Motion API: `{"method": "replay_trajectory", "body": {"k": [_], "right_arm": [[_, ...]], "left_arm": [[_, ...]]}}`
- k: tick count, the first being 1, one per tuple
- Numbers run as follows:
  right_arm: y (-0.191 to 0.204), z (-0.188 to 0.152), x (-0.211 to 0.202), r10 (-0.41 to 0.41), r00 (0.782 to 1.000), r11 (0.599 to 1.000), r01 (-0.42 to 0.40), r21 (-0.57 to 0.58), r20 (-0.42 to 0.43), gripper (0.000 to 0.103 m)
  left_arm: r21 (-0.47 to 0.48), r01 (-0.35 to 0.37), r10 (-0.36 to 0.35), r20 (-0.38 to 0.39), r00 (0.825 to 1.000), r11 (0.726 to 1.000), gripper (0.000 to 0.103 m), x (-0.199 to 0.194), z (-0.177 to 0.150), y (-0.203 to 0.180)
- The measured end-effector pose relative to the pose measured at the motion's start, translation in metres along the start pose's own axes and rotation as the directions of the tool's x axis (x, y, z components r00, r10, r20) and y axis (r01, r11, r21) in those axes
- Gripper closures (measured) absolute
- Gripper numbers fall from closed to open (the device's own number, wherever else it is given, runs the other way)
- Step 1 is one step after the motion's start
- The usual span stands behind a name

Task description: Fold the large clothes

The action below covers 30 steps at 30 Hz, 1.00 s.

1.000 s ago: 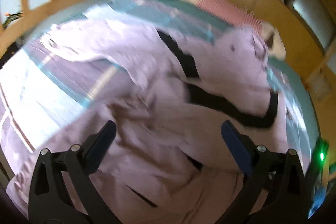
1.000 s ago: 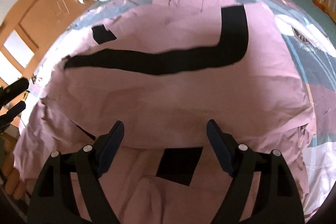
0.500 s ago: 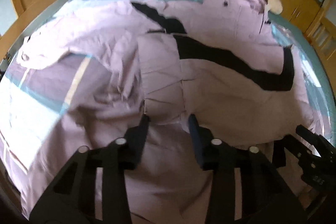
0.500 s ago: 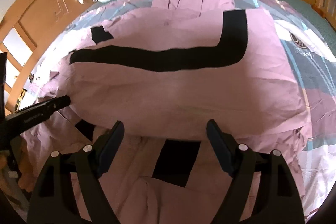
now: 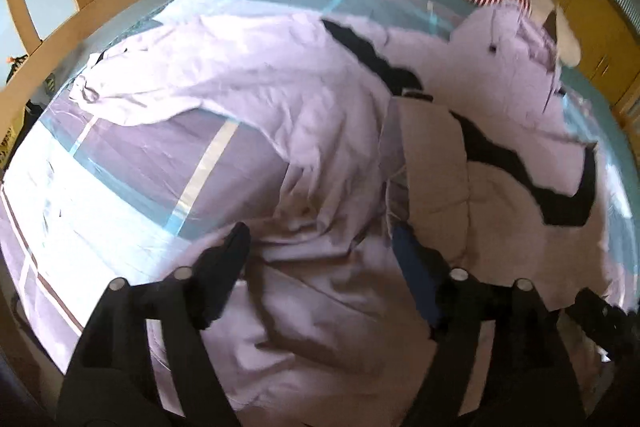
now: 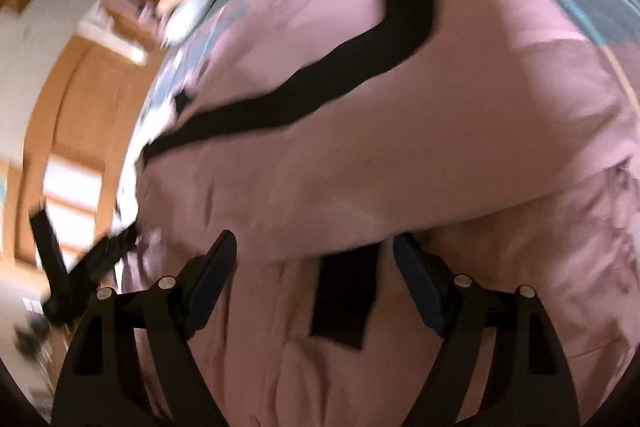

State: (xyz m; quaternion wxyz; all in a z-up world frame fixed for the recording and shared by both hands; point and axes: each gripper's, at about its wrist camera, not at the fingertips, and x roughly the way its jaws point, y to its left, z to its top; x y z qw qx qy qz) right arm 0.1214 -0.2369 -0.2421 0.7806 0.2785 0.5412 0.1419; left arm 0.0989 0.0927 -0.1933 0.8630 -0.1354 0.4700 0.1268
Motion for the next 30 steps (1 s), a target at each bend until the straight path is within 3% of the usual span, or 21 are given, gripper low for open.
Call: {"method": "replay_trajectory", "body": {"k": [2,4,5,7,12,15,17,18,19,20,21,23,25,27,30], "right_arm": [[-0.016,0.003,-0.008,0.017,0.998,0.997,-0.021,0.079,0.056,0.023],[-0.021,0.004,-0.017,-0.028,0.992,0.996,0.017,0.089,0.124,0.063],[-0.019,0.005,-0.019,-0.054,0.989,0.997,0.045,0.069,0.137,0.089],[-0.014,0.003,-0.025,-0.053,0.983,0.998,0.046,0.045,0.177,0.096],[0.015,-0.005,-0.025,-0.152,0.960,0.975,0.184,-0.121,0.237,0.096],[0.009,-0.005,-0.021,-0.177,0.962,0.970,0.206,-0.126,0.211,0.093],[0.003,-0.002,-0.021,-0.152,0.970,0.979,0.173,-0.104,0.188,0.089],[0.002,-0.001,-0.021,-0.145,0.974,0.981,0.164,-0.102,0.175,0.081],[0.002,-0.002,-0.021,-0.137,0.976,0.982,0.156,-0.103,0.168,0.075],[0.003,-0.004,-0.022,-0.134,0.977,0.983,0.153,-0.105,0.166,0.064],[0.002,-0.006,-0.024,-0.137,0.976,0.982,0.157,-0.110,0.170,0.058],[0.007,-0.007,-0.020,-0.153,0.974,0.976,0.175,-0.130,0.168,0.058],[0.009,-0.007,-0.017,-0.167,0.973,0.972,0.189,-0.140,0.157,0.056],[0.008,-0.006,-0.015,-0.167,0.975,0.973,0.187,-0.137,0.148,0.047],[0.006,-0.005,-0.015,-0.163,0.976,0.976,0.181,-0.123,0.146,0.045]], "left_arm": [[-0.016,0.038,-0.038,0.013,0.999,0.999,0.023,-0.007,0.002,0.001],[-0.012,0.075,-0.074,0.038,0.997,0.997,0.022,-0.013,0.003,0.001],[-0.006,0.086,-0.085,0.047,0.995,0.996,0.022,-0.015,0.003,0.000],[0.011,0.117,-0.118,0.068,0.991,0.993,0.022,-0.021,0.003,-0.004],[0.058,0.220,-0.225,0.105,0.969,0.974,0.028,-0.038,0.001,-0.014],[0.026,0.336,-0.337,0.070,0.939,0.942,0.026,-0.036,0.002,-0.012],[-0.030,0.417,-0.416,0.030,0.909,0.908,0.018,-0.029,0.004,-0.006],[-0.058,0.447,-0.447,0.013,0.895,0.893,0.017,-0.026,0.006,-0.002],[-0.107,0.493,-0.496,-0.005,0.868,0.864,0.015,-0.022,0.008,0.006],[-0.146,0.524,-0.531,-0.013,0.847,0.839,0.012,-0.018,0.009,0.013],[-0.206,0.568,-0.582,-0.013,0.813,0.797,0.010,-0.014,0.010,0.022],[-0.260,0.605,-0.628,-0.007,0.778,0.752,0.008,-0.010,0.011,0.029],[-0.280,0.617,-0.645,-0.009,0.764,0.735,0.006,-0.006,0.011,0.030],[-0.281,0.615,-0.650,-0.046,0.758,0.737,0.006,0.000,0.008,0.023],[-0.304,0.638,-0.696,-0.143,0.704,0.707,0.006,0.020,-0.001,0.003]]}}
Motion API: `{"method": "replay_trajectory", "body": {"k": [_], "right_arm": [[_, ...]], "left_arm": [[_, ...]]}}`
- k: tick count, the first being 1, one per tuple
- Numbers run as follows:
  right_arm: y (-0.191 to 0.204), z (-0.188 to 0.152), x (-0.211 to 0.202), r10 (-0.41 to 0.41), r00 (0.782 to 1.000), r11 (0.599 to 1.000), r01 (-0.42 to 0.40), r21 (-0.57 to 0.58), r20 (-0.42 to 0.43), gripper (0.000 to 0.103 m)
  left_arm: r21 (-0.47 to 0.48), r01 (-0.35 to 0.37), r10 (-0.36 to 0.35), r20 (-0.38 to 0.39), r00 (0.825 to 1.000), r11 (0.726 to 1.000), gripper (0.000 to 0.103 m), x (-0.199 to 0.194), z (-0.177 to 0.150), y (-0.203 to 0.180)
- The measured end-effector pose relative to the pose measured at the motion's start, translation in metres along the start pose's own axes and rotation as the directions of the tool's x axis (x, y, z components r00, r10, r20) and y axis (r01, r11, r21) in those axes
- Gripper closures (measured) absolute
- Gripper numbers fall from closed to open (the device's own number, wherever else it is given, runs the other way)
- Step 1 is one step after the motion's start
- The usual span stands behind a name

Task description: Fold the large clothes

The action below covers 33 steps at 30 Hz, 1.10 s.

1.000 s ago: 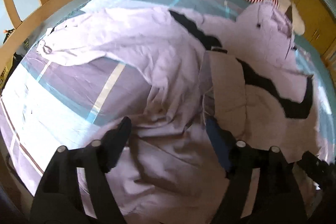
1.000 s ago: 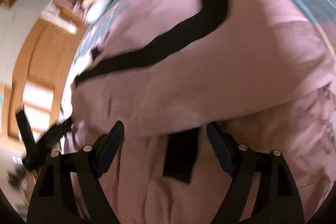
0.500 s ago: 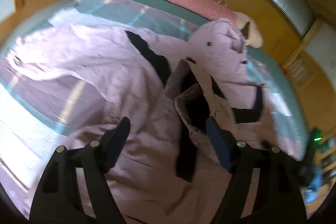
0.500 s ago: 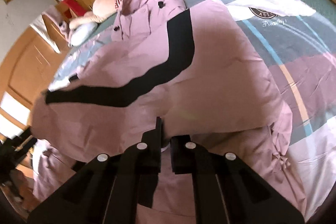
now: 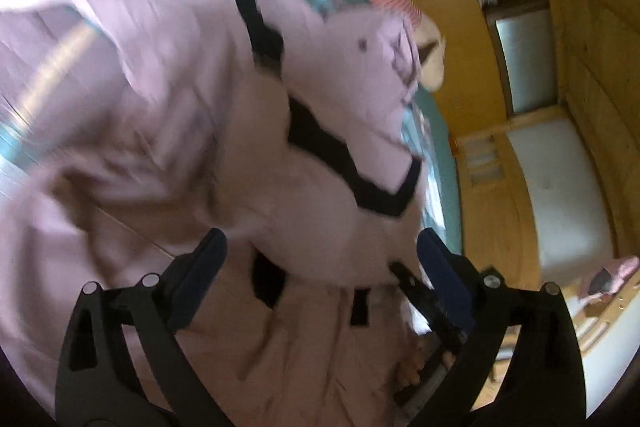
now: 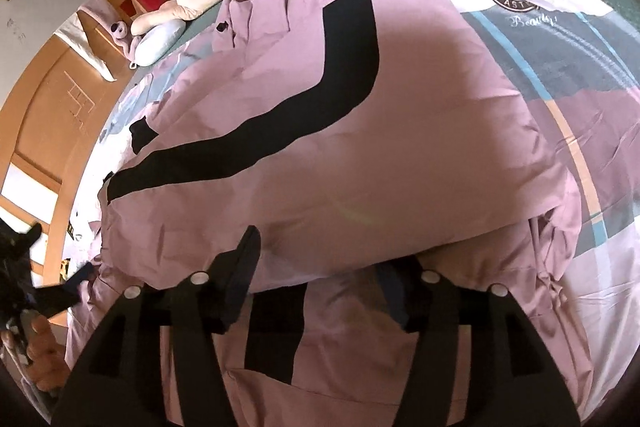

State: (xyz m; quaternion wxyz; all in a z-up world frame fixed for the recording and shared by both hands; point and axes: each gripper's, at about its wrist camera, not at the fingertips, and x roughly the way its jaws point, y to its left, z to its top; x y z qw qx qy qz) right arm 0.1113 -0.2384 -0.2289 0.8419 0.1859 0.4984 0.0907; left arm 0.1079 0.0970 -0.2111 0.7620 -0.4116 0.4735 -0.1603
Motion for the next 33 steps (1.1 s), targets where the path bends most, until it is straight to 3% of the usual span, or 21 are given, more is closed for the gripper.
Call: {"method": "replay_trajectory", "body": {"k": [2,3,6,7,8,9,10,12,14,16,19,21,24,27,29,31,32,33], "right_arm": [[-0.002,0.000,0.002,-0.001,1.000,1.000,0.001,0.007,-0.004,0.045],[-0.002,-0.001,0.003,-0.006,1.000,1.000,0.006,0.009,-0.008,0.045],[-0.002,-0.003,0.006,-0.016,1.000,1.000,0.016,0.005,-0.011,0.045],[-0.001,-0.003,0.006,-0.020,1.000,1.000,0.020,0.001,-0.002,0.045],[0.000,-0.003,0.004,-0.025,1.000,1.000,0.025,-0.010,0.013,0.045],[0.002,-0.003,0.003,-0.027,0.999,0.999,0.027,-0.019,0.024,0.046],[0.003,-0.003,0.002,-0.025,0.999,0.999,0.026,-0.027,0.036,0.050],[0.005,-0.003,-0.002,-0.029,0.998,0.998,0.032,-0.049,0.062,0.073],[0.006,-0.002,-0.004,-0.024,0.996,0.998,0.029,-0.059,0.087,0.080],[0.008,-0.001,-0.008,-0.009,0.993,0.997,0.018,-0.071,0.116,0.082],[0.020,-0.004,-0.011,-0.026,0.990,0.990,0.045,-0.135,0.138,0.083],[0.025,-0.007,-0.005,-0.065,0.990,0.982,0.086,-0.170,0.126,0.083],[0.023,-0.011,0.007,-0.091,0.993,0.979,0.102,-0.175,0.069,0.083],[0.020,-0.011,0.015,-0.090,0.995,0.983,0.095,-0.158,0.034,0.081],[0.021,-0.011,0.016,-0.102,0.995,0.981,0.102,-0.165,0.007,0.076],[0.025,-0.013,0.017,-0.139,0.990,0.974,0.132,-0.182,-0.026,0.053],[0.029,-0.015,0.016,-0.150,0.988,0.969,0.139,-0.205,-0.039,0.035],[0.033,-0.018,0.014,-0.144,0.989,0.965,0.131,-0.228,-0.043,0.033]], "left_arm": [[0.017,0.003,-0.002,-0.093,0.996,1.000,0.006,0.026,-0.004,-0.005],[0.037,-0.026,0.030,-0.123,0.992,0.999,0.006,0.040,-0.006,-0.008],[0.065,-0.130,0.136,-0.091,0.987,0.989,0.011,0.058,-0.006,-0.006],[0.090,-0.191,0.197,-0.056,0.979,0.977,0.029,0.062,-0.006,-0.007],[0.107,-0.239,0.244,-0.035,0.969,0.965,0.058,0.064,-0.006,-0.008],[0.143,-0.317,0.321,-0.005,0.947,0.938,0.067,0.065,-0.005,-0.010],[0.162,-0.326,0.329,0.004,0.944,0.931,0.074,0.063,-0.004,-0.011],[0.173,-0.324,0.326,0.017,0.945,0.930,0.080,0.062,-0.003,-0.012],[0.193,-0.340,0.337,0.051,0.940,0.920,0.083,0.060,-0.003,-0.017],[0.260,-0.386,0.364,0.130,0.922,0.885,0.084,0.053,-0.009,-0.032],[0.408,-0.521,0.418,0.319,0.851,0.750,0.084,0.045,-0.029,-0.067],[0.451,-0.564,0.436,0.363,0.824,0.692,0.084,0.046,-0.038,-0.077],[0.423,-0.558,0.473,0.296,0.830,0.714,0.084,0.052,-0.030,-0.061],[0.348,-0.528,0.497,0.181,0.849,0.775,0.083,0.061,-0.016,-0.032],[0.325,-0.521,0.496,0.161,0.853,0.789,0.081,0.063,-0.014,-0.025],[0.322,-0.531,0.507,0.163,0.846,0.784,0.078,0.066,-0.014,-0.026],[0.322,-0.535,0.511,0.163,0.844,0.781,0.077,0.067,-0.014,-0.027],[0.321,-0.535,0.511,0.161,0.844,0.782,0.076,0.067,-0.015,-0.027]]}}
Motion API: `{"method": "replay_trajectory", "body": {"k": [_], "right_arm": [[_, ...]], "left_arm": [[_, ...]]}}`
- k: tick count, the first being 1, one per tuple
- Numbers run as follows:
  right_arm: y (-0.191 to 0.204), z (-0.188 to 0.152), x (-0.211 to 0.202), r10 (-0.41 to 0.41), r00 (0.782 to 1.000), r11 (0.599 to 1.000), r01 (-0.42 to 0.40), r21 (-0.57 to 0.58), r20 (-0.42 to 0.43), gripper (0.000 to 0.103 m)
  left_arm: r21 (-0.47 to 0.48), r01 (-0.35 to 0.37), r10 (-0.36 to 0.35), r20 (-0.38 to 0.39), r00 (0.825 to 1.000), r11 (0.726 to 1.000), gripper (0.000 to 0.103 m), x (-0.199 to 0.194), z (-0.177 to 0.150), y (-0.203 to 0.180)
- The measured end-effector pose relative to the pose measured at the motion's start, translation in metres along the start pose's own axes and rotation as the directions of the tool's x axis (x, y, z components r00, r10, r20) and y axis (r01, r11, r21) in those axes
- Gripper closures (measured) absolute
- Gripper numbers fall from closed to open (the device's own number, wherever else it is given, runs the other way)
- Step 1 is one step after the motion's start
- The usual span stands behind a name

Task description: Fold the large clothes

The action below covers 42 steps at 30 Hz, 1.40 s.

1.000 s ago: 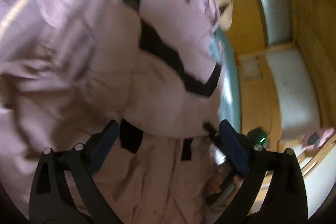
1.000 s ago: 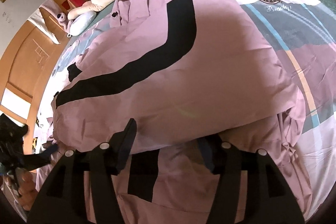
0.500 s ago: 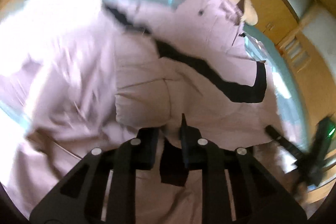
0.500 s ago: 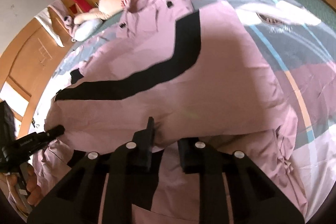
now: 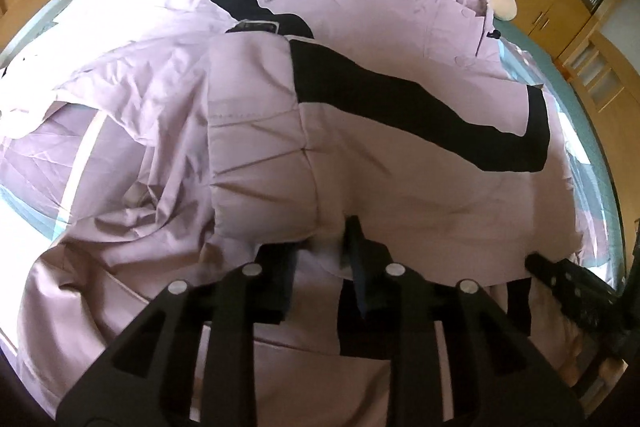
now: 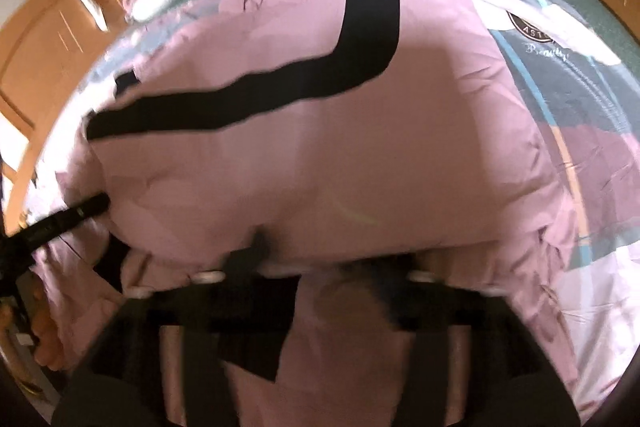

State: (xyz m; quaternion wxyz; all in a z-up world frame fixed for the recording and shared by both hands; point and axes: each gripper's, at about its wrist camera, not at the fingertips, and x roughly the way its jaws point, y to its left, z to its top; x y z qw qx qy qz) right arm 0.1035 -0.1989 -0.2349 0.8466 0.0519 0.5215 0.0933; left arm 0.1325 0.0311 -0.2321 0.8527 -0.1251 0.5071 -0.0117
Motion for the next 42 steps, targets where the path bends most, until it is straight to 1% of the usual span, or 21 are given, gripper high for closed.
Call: {"method": "replay_trajectory", "body": {"k": [2,5,6,8,9,10,12,14,15,18,20,21,23,24,28,32,34,36,39,40,42], "right_arm": [[0.015,-0.005,-0.004,0.026,1.000,0.996,-0.027,-0.086,-0.015,0.033],[0.048,-0.013,-0.021,0.109,0.994,0.957,-0.104,-0.269,0.004,0.033],[0.055,-0.014,-0.029,0.124,0.992,0.947,-0.108,-0.302,0.035,0.033],[0.059,-0.013,-0.040,0.088,0.989,0.946,-0.046,-0.321,0.116,0.033],[0.055,-0.010,-0.045,0.035,0.983,0.952,0.023,-0.306,0.183,0.031],[0.049,-0.008,-0.046,-0.003,0.976,0.957,0.066,-0.281,0.217,0.030],[0.029,-0.001,-0.040,-0.086,0.967,0.971,0.135,-0.197,0.240,0.024],[0.004,0.006,-0.027,-0.136,0.970,0.982,0.159,-0.101,0.200,0.024],[-0.014,0.011,-0.019,-0.147,0.978,0.988,0.153,-0.028,0.150,0.024],[-0.042,0.012,-0.003,-0.132,0.990,0.985,0.126,0.121,0.049,0.024],[-0.043,0.008,-0.001,-0.165,0.986,0.980,0.160,0.116,0.031,0.024],[-0.039,0.007,0.001,-0.220,0.975,0.972,0.217,0.084,0.021,0.024],[-0.034,0.006,0.004,-0.298,0.954,0.954,0.297,0.043,0.015,0.024],[-0.031,0.007,0.006,-0.317,0.948,0.948,0.316,0.038,0.010,0.022],[-0.037,-0.002,0.004,-0.318,0.948,0.946,0.317,0.060,0.003,0.019],[-0.038,0.001,0.009,-0.327,0.945,0.945,0.326,0.039,0.021,0.014],[-0.035,0.001,0.011,-0.335,0.942,0.942,0.334,0.025,0.035,0.011],[-0.035,0.001,0.012,-0.338,0.940,0.941,0.338,0.018,0.045,0.009],[-0.035,0.001,0.011,-0.338,0.940,0.941,0.338,0.013,0.053,0.008],[-0.035,0.001,0.011,-0.338,0.939,0.941,0.338,0.011,0.056,0.008],[-0.034,0.000,0.011,-0.340,0.938,0.940,0.341,0.008,0.061,0.007]], "left_arm": [[-0.010,0.006,-0.006,-0.002,1.000,1.000,0.075,-0.001,0.000,0.002],[-0.041,0.025,-0.026,-0.018,1.000,0.999,0.073,0.000,-0.001,0.006],[-0.058,0.036,-0.037,-0.024,0.999,0.998,0.072,0.001,-0.001,0.009],[-0.068,0.043,-0.045,-0.027,0.999,0.997,0.072,0.001,-0.003,0.011],[-0.070,0.043,-0.045,-0.028,0.999,0.997,0.072,0.001,-0.003,0.011],[-0.069,0.041,-0.043,-0.027,0.999,0.997,0.072,0.001,-0.003,0.010],[-0.062,0.035,-0.037,-0.025,0.999,0.997,0.071,0.001,-0.003,0.009],[-0.044,0.022,-0.023,-0.021,1.000,0.999,0.070,0.001,-0.003,0.006],[-0.035,0.016,-0.017,-0.019,1.000,0.999,0.069,0.001,-0.003,0.004],[-0.020,0.008,-0.009,-0.016,1.000,1.000,0.066,0.001,-0.003,0.001],[-0.016,0.017,-0.018,-0.025,1.000,1.000,0.057,-0.002,-0.004,-0.001],[-0.014,0.026,-0.026,-0.030,0.999,1.000,0.048,-0.004,-0.005,-0.002],[-0.007,0.043,-0.043,-0.040,0.998,0.999,0.039,-0.008,-0.008,-0.005],[-0.001,0.042,-0.042,-0.040,0.998,0.999,0.039,-0.009,-0.010,-0.006],[0.046,0.015,-0.013,-0.036,0.999,0.999,0.038,-0.011,-0.015,-0.014],[0.047,0.023,-0.023,0.000,1.000,0.999,0.038,-0.024,-0.014,-0.014],[0.044,0.015,-0.016,0.034,0.999,0.999,0.033,-0.036,-0.006,-0.006],[0.017,-0.014,0.013,0.064,0.998,1.000,0.009,-0.049,0.007,0.010],[-0.135,-0.050,0.068,0.127,0.990,0.990,0.003,-0.070,0.031,0.060],[-0.207,-0.054,0.084,0.136,0.987,0.977,0.002,-0.073,0.039,0.084],[-0.287,-0.042,0.087,0.143,0.986,0.957,0.002,-0.075,0.052,0.120]]}}
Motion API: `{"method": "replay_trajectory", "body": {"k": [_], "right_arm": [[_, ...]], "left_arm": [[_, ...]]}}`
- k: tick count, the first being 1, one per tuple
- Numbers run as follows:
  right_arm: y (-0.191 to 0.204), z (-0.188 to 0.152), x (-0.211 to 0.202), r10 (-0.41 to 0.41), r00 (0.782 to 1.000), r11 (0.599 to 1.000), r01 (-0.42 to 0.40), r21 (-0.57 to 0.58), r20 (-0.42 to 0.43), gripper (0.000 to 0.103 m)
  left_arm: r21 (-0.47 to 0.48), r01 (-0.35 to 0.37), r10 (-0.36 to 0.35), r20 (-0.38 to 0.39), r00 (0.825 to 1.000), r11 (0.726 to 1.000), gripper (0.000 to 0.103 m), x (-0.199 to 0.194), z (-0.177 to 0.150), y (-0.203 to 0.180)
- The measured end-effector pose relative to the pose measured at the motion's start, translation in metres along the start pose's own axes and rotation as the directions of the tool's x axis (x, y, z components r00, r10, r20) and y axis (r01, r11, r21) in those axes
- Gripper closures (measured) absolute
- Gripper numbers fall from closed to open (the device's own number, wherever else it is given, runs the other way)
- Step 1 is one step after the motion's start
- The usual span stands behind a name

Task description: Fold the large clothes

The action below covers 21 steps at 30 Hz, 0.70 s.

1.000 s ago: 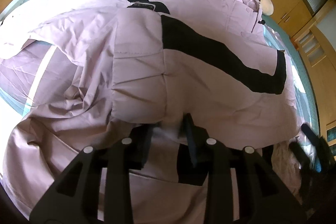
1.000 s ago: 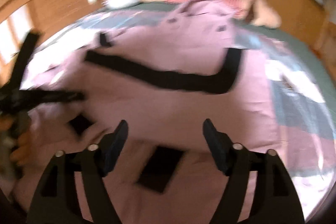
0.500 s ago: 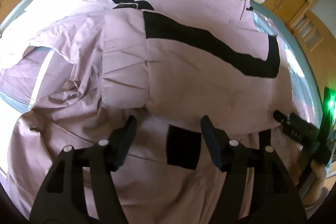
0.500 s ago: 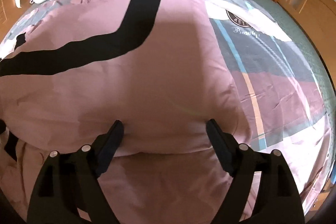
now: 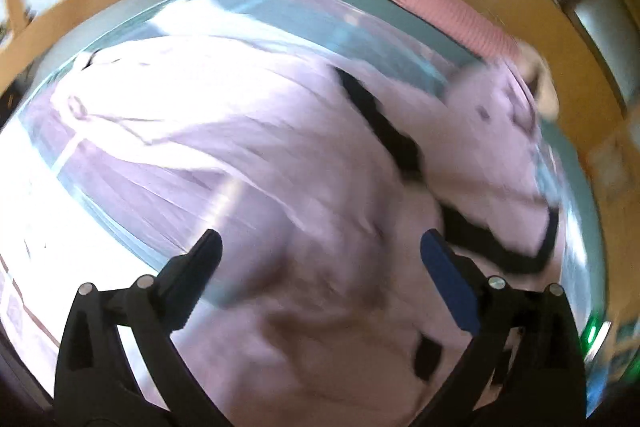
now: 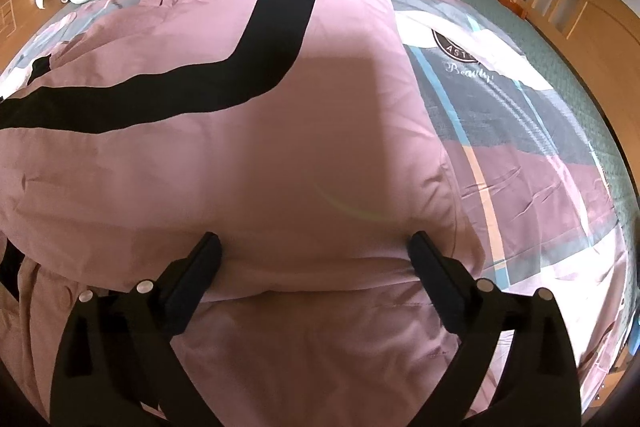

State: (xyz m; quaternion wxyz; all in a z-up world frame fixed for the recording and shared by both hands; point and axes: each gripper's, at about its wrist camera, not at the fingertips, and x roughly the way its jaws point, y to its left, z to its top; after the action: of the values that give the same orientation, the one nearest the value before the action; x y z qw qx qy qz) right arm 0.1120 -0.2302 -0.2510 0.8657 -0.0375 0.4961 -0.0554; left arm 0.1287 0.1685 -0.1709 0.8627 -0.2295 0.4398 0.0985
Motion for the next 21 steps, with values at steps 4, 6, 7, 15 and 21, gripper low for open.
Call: {"method": "replay_trajectory", "body": {"k": [4,6,7,15,21], "right_arm": [[0.003,0.000,0.001,-0.011,1.000,1.000,0.012,-0.007,0.005,0.006],[0.004,0.000,0.001,-0.015,1.000,1.000,0.015,-0.008,0.006,0.005],[0.004,0.000,0.001,-0.014,1.000,1.000,0.014,-0.008,0.007,0.005],[0.005,-0.001,0.001,-0.019,1.000,1.000,0.019,-0.012,0.013,0.005],[0.005,-0.001,0.001,-0.018,1.000,1.000,0.018,-0.010,0.015,0.005]], "left_arm": [[-0.184,0.000,0.012,0.065,0.998,0.983,0.002,0.014,0.041,0.074],[-0.358,0.126,-0.124,0.029,0.992,0.925,0.008,0.033,0.048,0.118],[-0.431,0.184,-0.191,0.026,0.981,0.884,0.012,0.041,0.048,0.134],[-0.602,0.264,-0.309,0.030,0.951,0.754,0.046,0.080,0.039,0.180],[-0.675,0.321,-0.375,0.071,0.924,0.664,0.087,0.099,0.035,0.207]]}}
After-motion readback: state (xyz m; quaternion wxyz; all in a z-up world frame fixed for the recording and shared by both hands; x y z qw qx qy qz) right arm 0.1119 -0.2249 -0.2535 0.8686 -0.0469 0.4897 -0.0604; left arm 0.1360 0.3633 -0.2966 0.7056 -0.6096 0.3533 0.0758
